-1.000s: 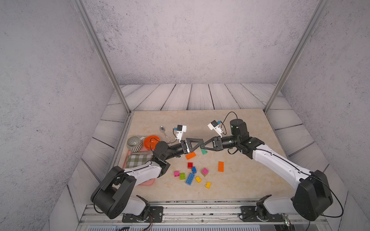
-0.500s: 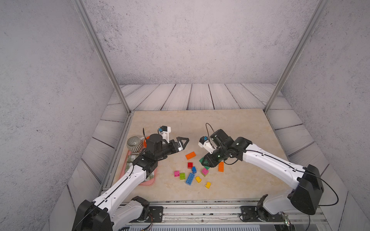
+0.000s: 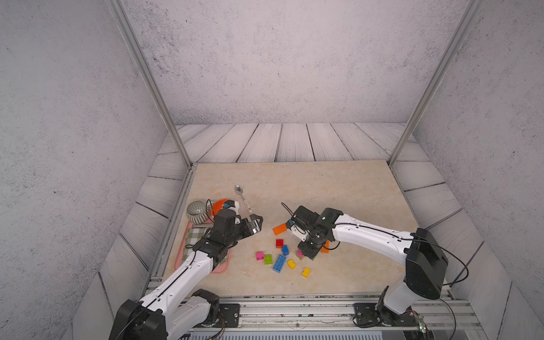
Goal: Assemble the letter p with lego
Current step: Assemble the lego brick with the lego brick.
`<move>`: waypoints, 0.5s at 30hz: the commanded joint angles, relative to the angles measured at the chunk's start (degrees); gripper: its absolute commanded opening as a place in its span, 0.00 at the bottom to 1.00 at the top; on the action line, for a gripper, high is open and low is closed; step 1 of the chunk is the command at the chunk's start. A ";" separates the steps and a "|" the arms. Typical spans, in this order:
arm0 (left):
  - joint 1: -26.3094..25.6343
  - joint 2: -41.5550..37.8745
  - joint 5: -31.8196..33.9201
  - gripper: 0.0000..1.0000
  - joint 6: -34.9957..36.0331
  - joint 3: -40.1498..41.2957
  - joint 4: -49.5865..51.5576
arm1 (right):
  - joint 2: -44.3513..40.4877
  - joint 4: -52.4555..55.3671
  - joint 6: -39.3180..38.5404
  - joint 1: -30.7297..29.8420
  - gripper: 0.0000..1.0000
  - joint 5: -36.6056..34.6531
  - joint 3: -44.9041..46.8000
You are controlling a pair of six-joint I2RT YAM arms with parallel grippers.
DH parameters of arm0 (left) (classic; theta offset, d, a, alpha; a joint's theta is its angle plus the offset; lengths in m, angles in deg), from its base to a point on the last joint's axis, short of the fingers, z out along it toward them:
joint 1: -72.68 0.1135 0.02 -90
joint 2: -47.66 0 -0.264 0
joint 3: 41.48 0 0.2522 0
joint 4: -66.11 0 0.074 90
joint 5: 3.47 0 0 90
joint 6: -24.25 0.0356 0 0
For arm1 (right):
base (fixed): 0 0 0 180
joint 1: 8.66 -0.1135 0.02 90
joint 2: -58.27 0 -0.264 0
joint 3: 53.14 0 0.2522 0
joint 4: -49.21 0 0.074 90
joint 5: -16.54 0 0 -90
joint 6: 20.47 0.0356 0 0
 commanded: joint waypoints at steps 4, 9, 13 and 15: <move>0.42 -0.36 1.80 0.98 1.33 0.47 0.54 | 0.81 -3.76 -0.57 0.01 0.00 -1.22 -0.40; 0.42 -0.13 1.39 0.98 1.33 0.46 0.48 | 2.64 -5.48 0.07 0.01 0.00 -1.26 0.20; 0.42 -0.14 1.30 0.98 1.34 0.46 0.54 | 3.26 -7.08 1.19 -0.01 0.00 -0.93 1.56; 0.39 0.02 1.24 0.98 1.35 0.43 0.54 | 3.49 -7.29 1.73 0.04 0.00 -2.11 2.10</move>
